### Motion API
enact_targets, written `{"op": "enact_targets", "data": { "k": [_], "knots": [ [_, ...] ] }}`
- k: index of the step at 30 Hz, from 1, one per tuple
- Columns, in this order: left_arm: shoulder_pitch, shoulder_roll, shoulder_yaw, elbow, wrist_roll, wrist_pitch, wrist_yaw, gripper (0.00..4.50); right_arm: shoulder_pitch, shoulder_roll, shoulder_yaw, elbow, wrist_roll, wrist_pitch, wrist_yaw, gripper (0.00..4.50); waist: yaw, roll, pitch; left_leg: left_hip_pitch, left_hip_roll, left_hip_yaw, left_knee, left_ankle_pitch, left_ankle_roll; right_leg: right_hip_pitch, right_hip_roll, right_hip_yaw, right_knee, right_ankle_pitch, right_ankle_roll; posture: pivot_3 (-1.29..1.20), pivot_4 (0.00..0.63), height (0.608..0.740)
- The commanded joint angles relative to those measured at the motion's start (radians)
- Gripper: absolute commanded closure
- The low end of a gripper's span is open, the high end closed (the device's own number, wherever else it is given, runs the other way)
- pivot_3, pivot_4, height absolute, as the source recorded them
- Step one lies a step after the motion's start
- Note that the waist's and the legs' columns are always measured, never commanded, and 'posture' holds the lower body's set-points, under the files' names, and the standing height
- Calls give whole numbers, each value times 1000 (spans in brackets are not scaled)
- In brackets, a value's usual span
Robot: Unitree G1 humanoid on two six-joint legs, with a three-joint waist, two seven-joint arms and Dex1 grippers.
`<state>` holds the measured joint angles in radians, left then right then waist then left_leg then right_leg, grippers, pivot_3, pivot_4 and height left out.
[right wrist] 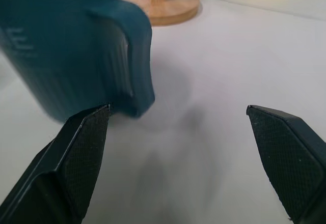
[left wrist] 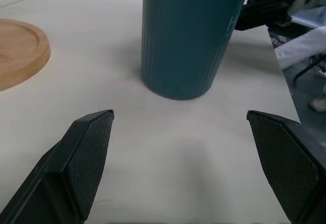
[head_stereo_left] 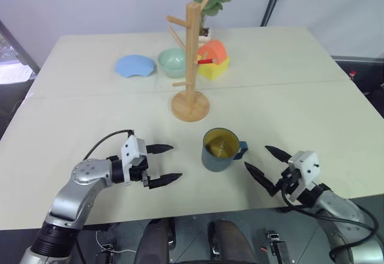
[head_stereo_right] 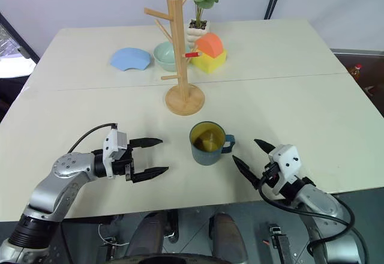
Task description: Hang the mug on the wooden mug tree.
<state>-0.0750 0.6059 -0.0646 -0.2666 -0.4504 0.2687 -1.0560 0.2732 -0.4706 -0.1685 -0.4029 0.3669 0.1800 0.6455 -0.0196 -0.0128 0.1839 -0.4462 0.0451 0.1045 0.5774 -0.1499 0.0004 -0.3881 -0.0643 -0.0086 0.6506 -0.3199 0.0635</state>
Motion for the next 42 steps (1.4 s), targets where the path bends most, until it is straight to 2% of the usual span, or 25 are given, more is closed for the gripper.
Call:
{"op": "enact_targets", "data": {
  "k": [1, 4, 17, 20, 22, 23, 27, 32, 35, 40, 42],
  "knots": [
    [10, 12, 6, -94, -40, 18, -8, 0, -39, 23, 18, 26, -18, -26, -23, 64, 1, 0, 0, -1, 0, 0, 0, 0, 0, 0, 0, 0, 0, 0, 0, 0, 150, 740],
    [23, 17, 10, -124, -43, 27, -5, 0, -55, 26, 28, 51, -24, -40, -16, 64, 3, 0, 0, -5, 0, 1, 0, 0, 0, 0, 0, 0, 0, 0, 0, 0, 150, 740],
    [47, 19, 23, -148, -35, 18, 23, 0, -133, 39, 69, 136, -30, -64, 2, 64, 1, 0, 0, -2, 0, 1, 2, 0, 0, 1, 0, 0, 0, 3, 2, 0, 150, 740],
    [49, 22, 30, -146, -33, 13, 26, 0, -158, 50, 86, 158, -29, -64, 6, 891, 1, 0, 0, -2, 0, 1, 2, 0, 0, 1, 0, -1, 1, 3, 2, 0, 150, 740],
    [53, 23, 35, -145, -31, 9, 29, 0, -171, 55, 95, 168, -24, -61, 13, 1786, 1, 0, 0, -3, 0, 1, 2, 0, 0, 1, 0, -1, 1, 3, 2, 0, 150, 740],
    [55, 24, 37, -145, -30, 7, 31, 0, -175, 57, 97, 170, -20, -58, 16, 2459, 1, 0, 0, -3, 0, 1, 2, 0, 0, 1, 0, -1, 1, 3, 2, 0, 150, 740],
    [65, 27, 44, -147, -28, 0, 37, 0, -179, 56, 101, 159, -5, -48, 35, 4465, 2, 0, 0, -3, 0, 1, 2, 0, 0, 1, 0, -1, 1, 3, 2, 0, 150, 740],
    [73, 30, 51, -143, -25, -10, 40, 0, -183, 46, 92, 128, 13, -34, 46, 4465, 2, 0, 0, -3, 0, 2, 2, 0, 0, 1, 0, -1, 1, 3, 2, 0, 150, 740],
    [72, 28, 57, -128, -17, -20, 48, 0, -232, -14, 101, 85, -35, -27, 56, 4465, 1, 0, 0, -3, 0, 2, 2, 0, 0, 1, 0, -1, 1, 3, 2, 0, 150, 740],
    [46, 22, 71, -87, 0, -36, 67, 0, -470, -168, 146, 66, -170, -20, 83, 4465, -3, 0, 0, -2, 1, 2, 3, 0, 0, -1, 0, -1, 1, 8, 1, 0, 150, 740],
    [27, 19, 76, -67, 5, -45, 72, 0, -640, -217, 180, 103, -225, -14, 107, 4465, -1, 0, 0, -1, 2, 2, 3, 0, 0, -3, 0, -3, 1, 8, 1, 0, 150, 740]
  ]
}}
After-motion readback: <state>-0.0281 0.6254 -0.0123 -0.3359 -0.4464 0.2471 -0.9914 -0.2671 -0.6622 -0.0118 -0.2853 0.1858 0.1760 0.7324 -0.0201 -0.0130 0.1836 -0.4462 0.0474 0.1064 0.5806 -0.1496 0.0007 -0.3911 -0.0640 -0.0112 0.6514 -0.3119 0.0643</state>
